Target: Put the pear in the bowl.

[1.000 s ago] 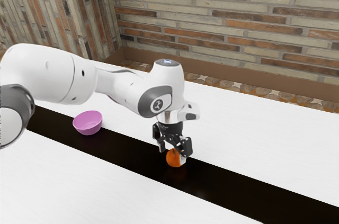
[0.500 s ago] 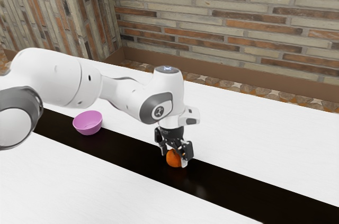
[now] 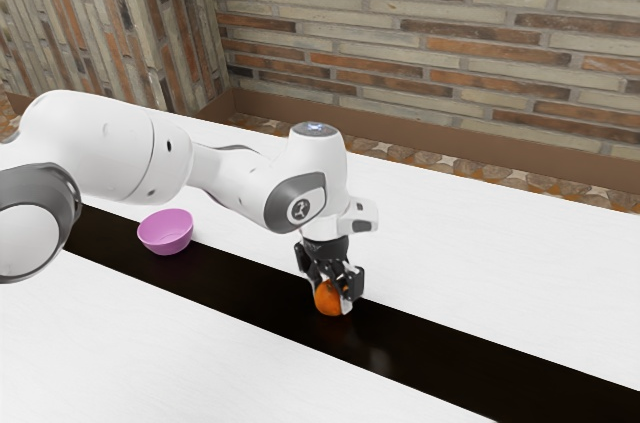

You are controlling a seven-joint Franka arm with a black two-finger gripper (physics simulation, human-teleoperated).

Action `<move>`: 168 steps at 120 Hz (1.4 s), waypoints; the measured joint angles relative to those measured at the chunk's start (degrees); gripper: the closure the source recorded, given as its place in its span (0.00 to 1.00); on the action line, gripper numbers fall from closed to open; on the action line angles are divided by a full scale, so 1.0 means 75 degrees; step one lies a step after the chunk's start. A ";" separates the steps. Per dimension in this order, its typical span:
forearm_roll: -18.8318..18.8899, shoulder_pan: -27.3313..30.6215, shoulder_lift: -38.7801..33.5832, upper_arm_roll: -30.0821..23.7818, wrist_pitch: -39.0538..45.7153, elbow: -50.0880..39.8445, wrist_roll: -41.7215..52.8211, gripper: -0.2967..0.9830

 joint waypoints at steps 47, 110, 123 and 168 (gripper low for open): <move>0.0010 -0.0010 -0.0061 0.0001 0.0020 0.0004 -0.0069 0.48; 0.0343 0.1508 -0.2288 0.0604 -0.0008 -0.1271 -0.0178 0.50; 0.0366 0.2121 -0.2602 0.0734 -0.0029 -0.1526 -0.0179 0.49; 0.0317 0.3308 -0.2392 0.1122 -0.0061 -0.1282 -0.0115 0.45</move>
